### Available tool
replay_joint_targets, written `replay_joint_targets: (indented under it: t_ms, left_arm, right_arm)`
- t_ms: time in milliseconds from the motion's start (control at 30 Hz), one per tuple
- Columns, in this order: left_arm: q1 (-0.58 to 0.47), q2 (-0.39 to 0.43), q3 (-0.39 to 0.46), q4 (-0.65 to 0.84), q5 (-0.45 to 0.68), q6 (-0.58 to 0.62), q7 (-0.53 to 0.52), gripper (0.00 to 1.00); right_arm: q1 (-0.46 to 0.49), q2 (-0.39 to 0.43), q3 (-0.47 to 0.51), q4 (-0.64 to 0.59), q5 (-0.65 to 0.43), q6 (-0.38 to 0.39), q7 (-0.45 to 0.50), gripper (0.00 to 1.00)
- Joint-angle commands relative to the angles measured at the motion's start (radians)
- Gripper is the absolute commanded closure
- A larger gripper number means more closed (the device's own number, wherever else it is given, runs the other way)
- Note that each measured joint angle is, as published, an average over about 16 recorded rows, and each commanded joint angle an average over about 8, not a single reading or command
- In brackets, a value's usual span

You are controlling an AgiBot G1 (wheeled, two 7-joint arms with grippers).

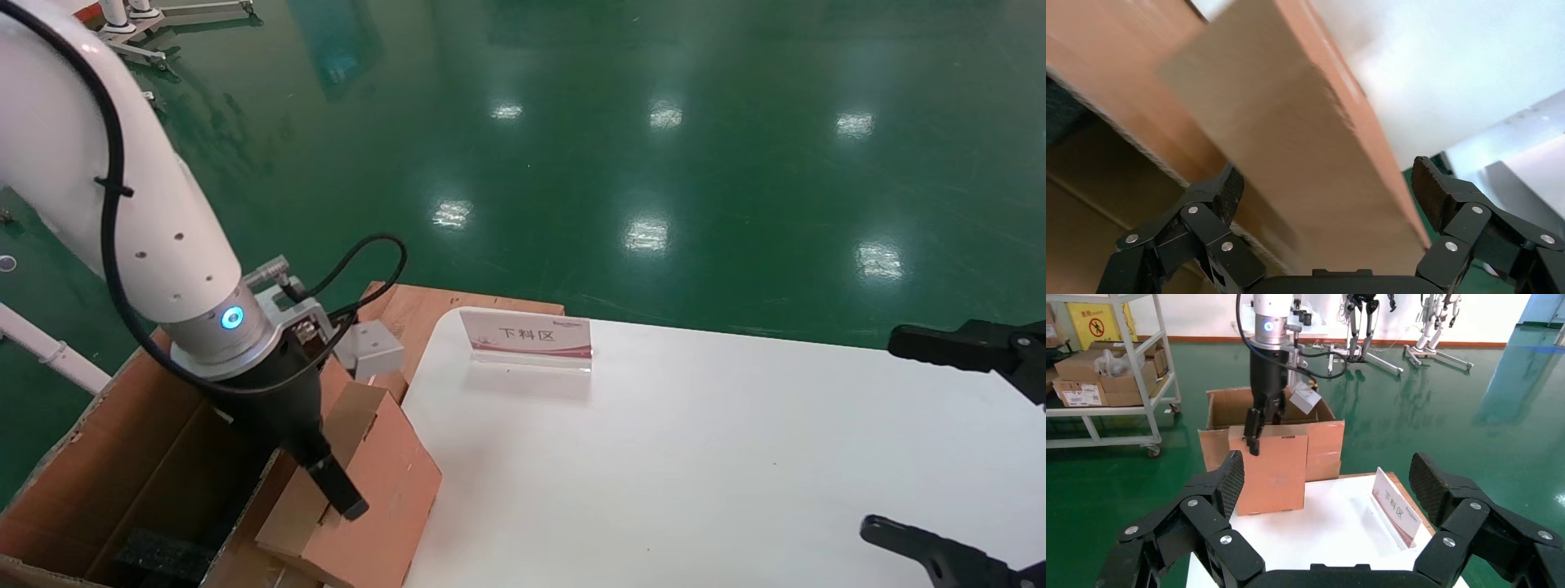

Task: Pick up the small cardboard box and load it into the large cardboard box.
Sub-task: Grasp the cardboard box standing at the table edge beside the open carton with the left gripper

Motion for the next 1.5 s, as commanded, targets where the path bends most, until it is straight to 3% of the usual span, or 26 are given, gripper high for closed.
replay_joint_targets:
  t_ms: [33, 67, 100, 333, 367, 1200, 1233, 1467, 1500]
  left_arm:
    - [0.0, -0.002, 0.006, 0.0, -0.005, 0.0, -0.003, 0.0]
    - [0.001, -0.003, 0.007, 0.0, -0.007, 0.0, -0.003, 0.0]
    - [0.001, -0.004, 0.008, 0.0, -0.01, 0.0, -0.004, 0.12]
    - [0.002, -0.002, 0.005, 0.001, -0.006, 0.0, -0.003, 1.0]
    - [0.002, -0.002, 0.004, 0.001, -0.005, 0.0, -0.003, 1.0]
    - [0.001, 0.002, 0.0, 0.001, 0.003, 0.002, 0.0, 1.0]
    - [0.001, 0.002, 0.0, 0.001, 0.003, 0.002, 0.0, 1.0]
    - [0.001, 0.002, -0.001, 0.001, 0.004, 0.002, 0.0, 1.0]
    - [0.001, 0.002, -0.001, 0.001, 0.004, 0.002, 0.0, 1.0]
  right_arm:
    - [0.0, 0.0, 0.0, 0.0, 0.0, 0.0, 0.0, 0.0]
    - [0.0, 0.0, 0.0, 0.0, 0.0, 0.0, 0.0, 0.0]
    - [0.0, 0.0, 0.0, 0.0, 0.0, 0.0, 0.0, 0.01]
    - [0.0, 0.0, 0.0, 0.0, 0.001, 0.0, 0.0, 0.89]
    - [0.0, 0.0, 0.0, 0.0, 0.001, 0.0, 0.0, 1.0]
    - [0.0, 0.0, 0.0, 0.0, 0.001, 0.0, 0.0, 1.0]
    - [0.0, 0.0, 0.0, 0.0, 0.001, 0.0, 0.0, 0.96]
    - [0.0, 0.0, 0.0, 0.0, 0.001, 0.0, 0.0, 0.08]
    - [0.0, 0.0, 0.0, 0.0, 0.001, 0.0, 0.0, 0.0]
